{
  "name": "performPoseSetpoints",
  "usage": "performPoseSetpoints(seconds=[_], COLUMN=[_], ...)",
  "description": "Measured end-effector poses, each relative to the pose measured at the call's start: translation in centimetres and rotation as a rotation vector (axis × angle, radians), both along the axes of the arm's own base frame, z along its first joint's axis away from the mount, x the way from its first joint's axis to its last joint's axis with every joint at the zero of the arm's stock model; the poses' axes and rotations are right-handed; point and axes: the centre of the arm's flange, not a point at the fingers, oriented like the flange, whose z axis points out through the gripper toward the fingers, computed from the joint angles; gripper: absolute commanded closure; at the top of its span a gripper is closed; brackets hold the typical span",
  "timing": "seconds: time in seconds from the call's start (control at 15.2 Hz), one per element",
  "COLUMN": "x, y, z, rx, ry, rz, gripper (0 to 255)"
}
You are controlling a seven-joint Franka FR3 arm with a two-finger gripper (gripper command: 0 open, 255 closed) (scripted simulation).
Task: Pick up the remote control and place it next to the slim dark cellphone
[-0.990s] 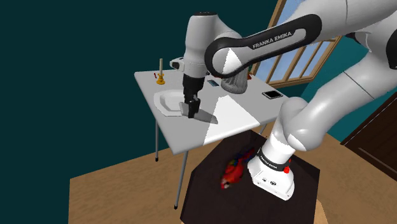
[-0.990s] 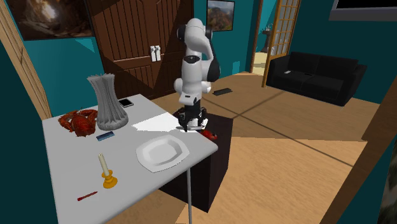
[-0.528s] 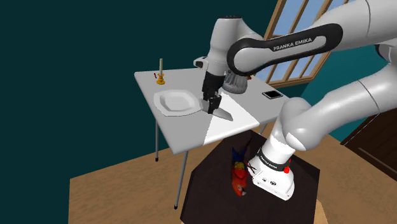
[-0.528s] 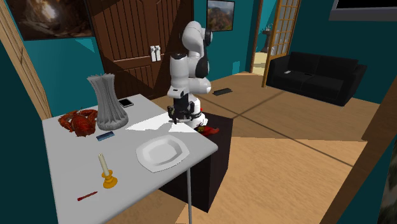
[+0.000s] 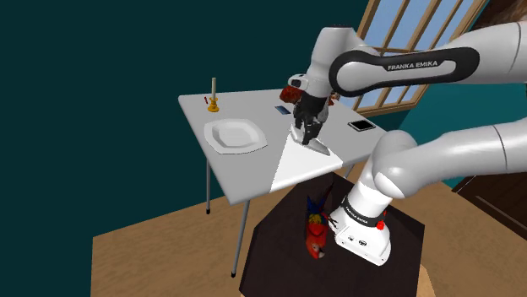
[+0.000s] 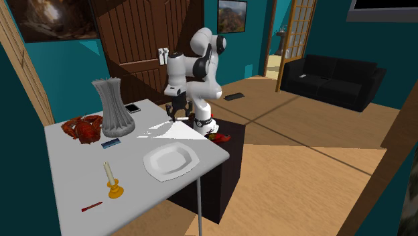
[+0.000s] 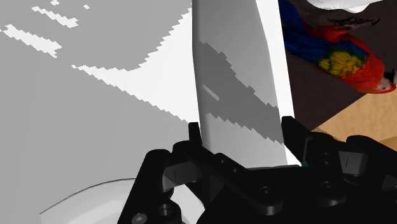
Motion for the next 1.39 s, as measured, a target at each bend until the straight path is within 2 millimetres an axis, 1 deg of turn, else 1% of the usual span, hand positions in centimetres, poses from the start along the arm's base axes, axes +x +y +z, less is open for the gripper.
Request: performPoseSetpoints(seconds=[0.73,0.79,0.92,1.06,1.19,1.25,1.32,1.39], x=[-5.9,-6.6,-7.6,-8.9,-9.6,-10.1,-10.7,-11.4], y=[-13.4,-14.3,-16.5,-19.4,-21.4,-22.9,-23.9,-25.2], z=[-0.1,-0.3,-0.1,-0.3,0.0,-0.2,0.1,-0.3], rx=[0.0,0.0,0.001,0.002,0.001,0.001,0.001,0.002], ry=[0.0,0.0,0.0,0.0,0.0,0.0,0.0,0.0], rz=[-0.001,0.001,0.001,0.0,0.002,0.0,0.001,0.001], gripper=[255,255,255,255,255,255,255,255])
